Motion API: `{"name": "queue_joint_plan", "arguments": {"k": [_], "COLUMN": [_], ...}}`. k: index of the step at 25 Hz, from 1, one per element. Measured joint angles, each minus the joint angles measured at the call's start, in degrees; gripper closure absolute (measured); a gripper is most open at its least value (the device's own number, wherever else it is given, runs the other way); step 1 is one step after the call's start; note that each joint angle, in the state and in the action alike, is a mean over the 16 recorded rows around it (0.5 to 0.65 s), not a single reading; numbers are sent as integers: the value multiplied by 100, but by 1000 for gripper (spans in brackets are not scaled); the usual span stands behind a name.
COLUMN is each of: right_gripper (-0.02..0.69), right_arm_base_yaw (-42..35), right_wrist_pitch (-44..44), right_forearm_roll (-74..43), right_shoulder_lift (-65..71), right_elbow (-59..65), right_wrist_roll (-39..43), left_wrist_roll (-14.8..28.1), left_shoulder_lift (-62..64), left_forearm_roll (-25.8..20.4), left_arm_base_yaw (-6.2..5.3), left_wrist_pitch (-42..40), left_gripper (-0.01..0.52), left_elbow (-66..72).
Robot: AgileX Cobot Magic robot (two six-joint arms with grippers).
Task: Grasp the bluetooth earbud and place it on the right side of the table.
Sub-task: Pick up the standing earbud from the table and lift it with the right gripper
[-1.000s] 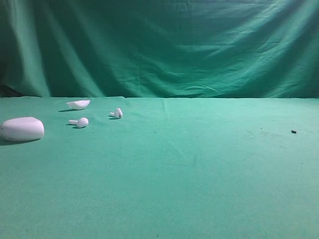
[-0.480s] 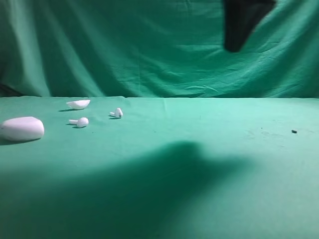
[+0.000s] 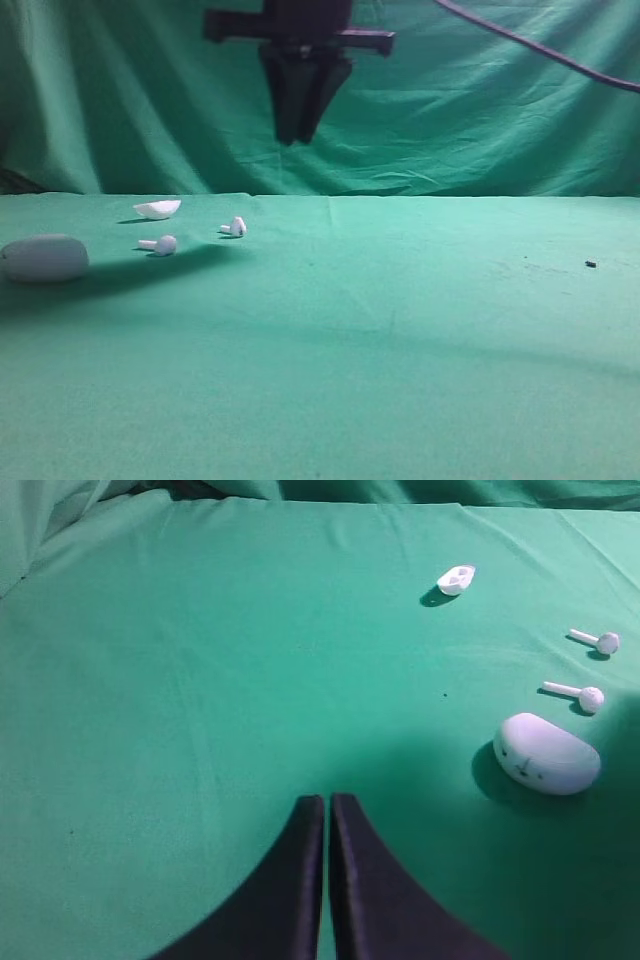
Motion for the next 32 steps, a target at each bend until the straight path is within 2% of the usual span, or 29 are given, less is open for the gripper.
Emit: {"name": "queue_joint_plan", "arguments": {"k": [7,13,16,25,32], "right_gripper": [432,304,263,235,240], "right_arm_base_yaw": [306,470,499,386,295], "right_wrist_pitch": [413,347,265,108,18], "right_forearm_roll": [138,165,163,234,333], "right_shoulder_lift": [1114,1607,1735,1973,2068], "right_elbow": [-1446,-1873,-1913,-1933,-1950], "right_wrist_roll": [0,38,107,385,502], "left_wrist_roll": [0,0,0,0,0], "left_shoulder_lift": [0,0,0,0,0], "left_forearm_roll": [0,0,0,0,0], "left_arm_base_yaw": [0,0,0,0,0], "left_wrist_pitch": [0,0,0,0,0], "left_gripper": [514,514,514,514,514], "left_elbow": [0,0,0,0,0]}}
